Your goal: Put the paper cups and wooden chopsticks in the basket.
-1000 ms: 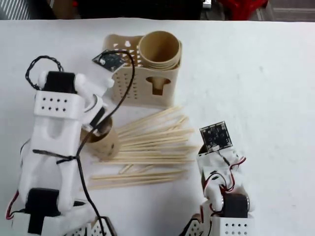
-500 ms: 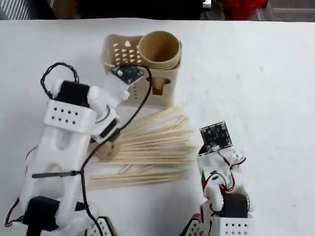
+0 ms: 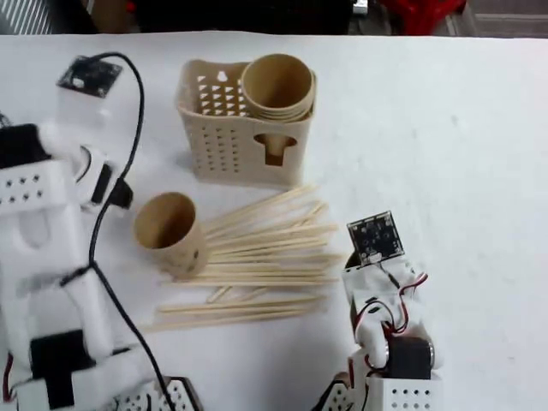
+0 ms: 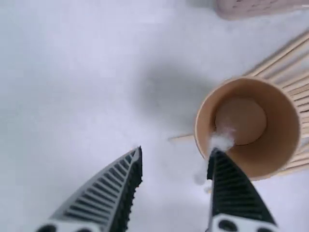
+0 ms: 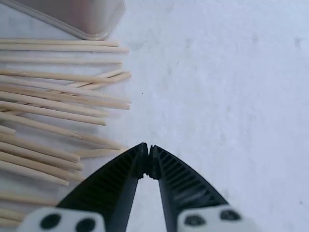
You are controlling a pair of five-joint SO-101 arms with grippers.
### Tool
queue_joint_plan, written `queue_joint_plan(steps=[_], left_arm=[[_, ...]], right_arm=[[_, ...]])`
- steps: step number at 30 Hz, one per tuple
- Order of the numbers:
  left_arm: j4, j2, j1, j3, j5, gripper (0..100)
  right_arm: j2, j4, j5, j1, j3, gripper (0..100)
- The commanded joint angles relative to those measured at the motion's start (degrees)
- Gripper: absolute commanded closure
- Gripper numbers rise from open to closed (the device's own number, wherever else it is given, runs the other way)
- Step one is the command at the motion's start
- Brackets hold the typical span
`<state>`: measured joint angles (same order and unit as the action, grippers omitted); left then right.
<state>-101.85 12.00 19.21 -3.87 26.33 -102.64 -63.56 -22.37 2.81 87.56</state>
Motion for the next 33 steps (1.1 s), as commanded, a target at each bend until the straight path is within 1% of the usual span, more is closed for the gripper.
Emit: queue_joint_plan(steps=[1,6,14,20,22,25,30,33], left_arm=[[3.60,-4.97,0.75,2.02,0.62,76],[5.36,-8.84,0.57,3.34,0.97,76],[5.45,-15.16,-5.93,3.43,0.62,77],[9.23,-23.08,-7.16,3.43,0.97,77],[10.02,-25.45,-7.16,3.43,1.23,80],[10.20,-26.86,-7.34,3.16,4.48,86],[9.67,-22.73,-7.52,2.99,5.45,98],[9.32,-18.33,-7.87,3.43,5.45,98]], right_arm=[[-0.57,1.01,-0.44,-0.31,-0.35,98.1],[-0.57,1.01,-0.44,-0.31,-0.35,98.1],[-0.57,1.01,-0.44,-0.31,-0.35,98.1],[-0.57,1.01,-0.44,-0.31,-0.35,98.1],[-0.57,1.01,-0.44,-0.31,-0.35,98.1],[-0.57,1.01,-0.44,-0.31,-0.35,98.1],[-0.57,1.01,-0.44,-0.31,-0.35,98.1],[-0.57,1.01,-0.44,-0.31,-0.35,98.1]])
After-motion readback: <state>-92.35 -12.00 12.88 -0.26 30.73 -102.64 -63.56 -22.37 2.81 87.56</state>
